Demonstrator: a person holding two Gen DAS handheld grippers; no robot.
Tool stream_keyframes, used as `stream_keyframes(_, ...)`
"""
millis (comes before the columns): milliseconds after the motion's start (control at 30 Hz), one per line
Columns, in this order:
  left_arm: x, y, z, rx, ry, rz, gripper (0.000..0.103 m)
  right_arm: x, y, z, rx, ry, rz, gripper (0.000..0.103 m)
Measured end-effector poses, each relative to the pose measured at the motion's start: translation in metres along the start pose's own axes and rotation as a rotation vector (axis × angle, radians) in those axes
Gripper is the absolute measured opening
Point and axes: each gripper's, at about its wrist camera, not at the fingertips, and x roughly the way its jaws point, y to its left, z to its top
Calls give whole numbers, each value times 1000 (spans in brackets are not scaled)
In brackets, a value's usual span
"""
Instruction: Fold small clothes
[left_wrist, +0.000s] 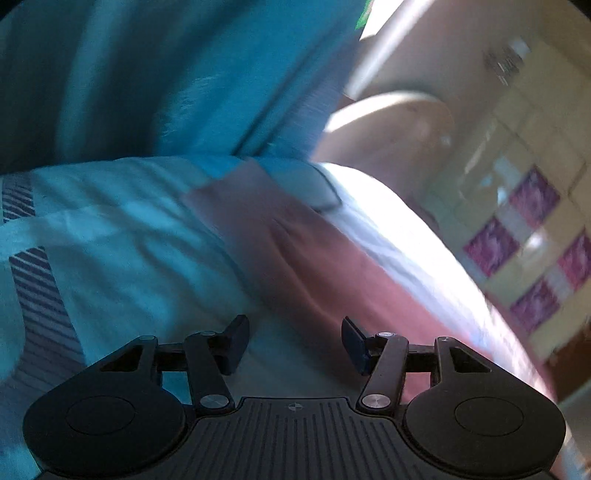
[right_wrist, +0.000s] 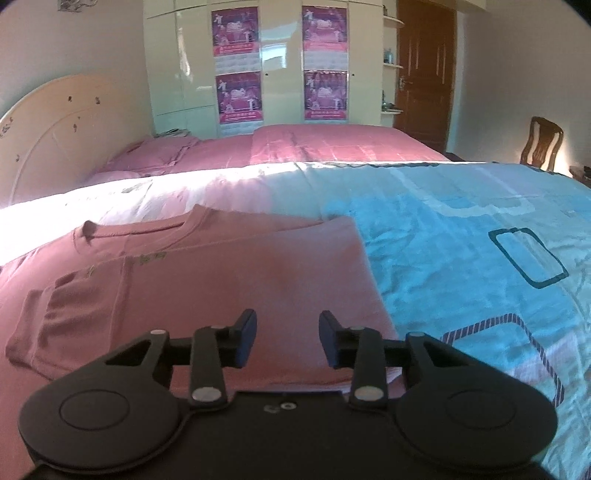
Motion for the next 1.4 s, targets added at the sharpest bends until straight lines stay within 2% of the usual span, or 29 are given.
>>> stream_keyframes(167,41,27,20,-122,-34,-41,55,3,-5,7,32,2,-35,36)
stream_keyframes(300,58,32,34,-185,-55,-24,51,3,-6,12,37,11,-54,36)
stream_keyframes(400,69,34,39,-220,-67,0,35,0,-5,13,39,13,-59,36)
stream_keyframes(433,71,35,40,-224,-70,15,21,0,-5,13,38,12,-65,36)
stream_keyframes(467,72,38,40,-222,-68,20,13,1,-5,14,38,16,-71,36)
stream_keyframes(533,75,35,42,-206,-75,13,11,4,-8,14,49,29,-78,36)
stream_keyframes(600,67,19,43,-116,-96,3,11,6,-12,15,64,38,-82,36)
stream_keyframes(700,55,-13,40,-4,-102,-55,10,6,-12,13,54,31,-78,36)
stream_keyframes(800,49,-59,31,110,-78,-130,10,4,-10,12,36,21,-66,36)
stream_keyframes(900,43,-115,7,208,-31,-236,10,-2,-8,12,16,0,-44,36)
stream_keyframes(967,36,-156,-17,274,3,-301,11,-5,-7,14,0,-11,-26,36)
stream_keyframes(1067,28,-218,-59,384,53,-357,11,-7,-8,17,-1,-20,4,37)
stream_keyframes(1233,20,-318,-140,657,105,-347,11,-10,-9,17,17,-15,70,37)
stream_keyframes(1267,18,-338,-157,722,110,-362,6,-12,-9,16,17,-15,79,37)
stream_keyframes(1300,16,-354,-172,775,109,-373,6,-13,-9,16,15,-16,86,37)
stream_keyframes(1400,9,-395,-207,867,135,-412,6,-17,-12,15,16,-9,113,37)
